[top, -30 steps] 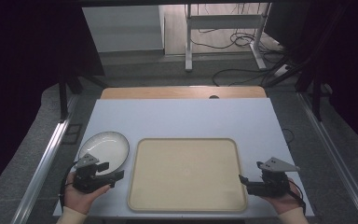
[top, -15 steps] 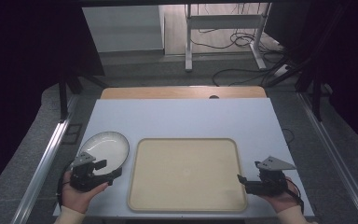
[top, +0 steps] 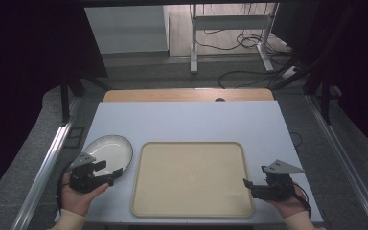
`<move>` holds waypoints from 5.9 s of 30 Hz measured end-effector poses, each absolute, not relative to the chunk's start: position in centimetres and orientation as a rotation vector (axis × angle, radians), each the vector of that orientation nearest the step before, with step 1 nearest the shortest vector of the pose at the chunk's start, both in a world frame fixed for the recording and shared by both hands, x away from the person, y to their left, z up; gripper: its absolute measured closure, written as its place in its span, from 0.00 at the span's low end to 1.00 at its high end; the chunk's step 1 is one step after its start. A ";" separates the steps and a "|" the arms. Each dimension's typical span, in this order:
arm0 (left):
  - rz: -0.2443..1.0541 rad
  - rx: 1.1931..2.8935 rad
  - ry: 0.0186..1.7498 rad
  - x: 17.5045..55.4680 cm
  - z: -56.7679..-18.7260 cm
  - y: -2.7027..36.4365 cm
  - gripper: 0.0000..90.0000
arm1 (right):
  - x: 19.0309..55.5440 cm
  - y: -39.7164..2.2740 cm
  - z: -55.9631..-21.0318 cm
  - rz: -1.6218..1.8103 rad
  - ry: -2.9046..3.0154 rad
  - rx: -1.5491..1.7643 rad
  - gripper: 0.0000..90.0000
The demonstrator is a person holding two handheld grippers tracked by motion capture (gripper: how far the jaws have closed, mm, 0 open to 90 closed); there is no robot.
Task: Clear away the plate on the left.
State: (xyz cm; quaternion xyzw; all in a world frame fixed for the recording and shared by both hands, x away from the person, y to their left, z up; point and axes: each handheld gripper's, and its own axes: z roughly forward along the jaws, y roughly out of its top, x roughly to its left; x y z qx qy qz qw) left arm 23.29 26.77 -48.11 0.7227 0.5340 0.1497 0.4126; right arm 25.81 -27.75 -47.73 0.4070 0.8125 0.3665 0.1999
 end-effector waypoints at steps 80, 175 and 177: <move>0.472 1.760 1.673 30.7 -49.9 36.9 0.30 | 26.2 -27.7 -48.1 0.989 2.284 1.130 0.21; 0.126 1.724 1.725 31.5 -53.9 38.4 0.63 | 26.2 -27.7 -48.3 0.959 2.292 1.134 0.21; 0.120 1.719 1.725 31.5 -54.0 38.6 0.65 | 26.2 -27.7 -48.3 0.959 2.293 1.134 0.21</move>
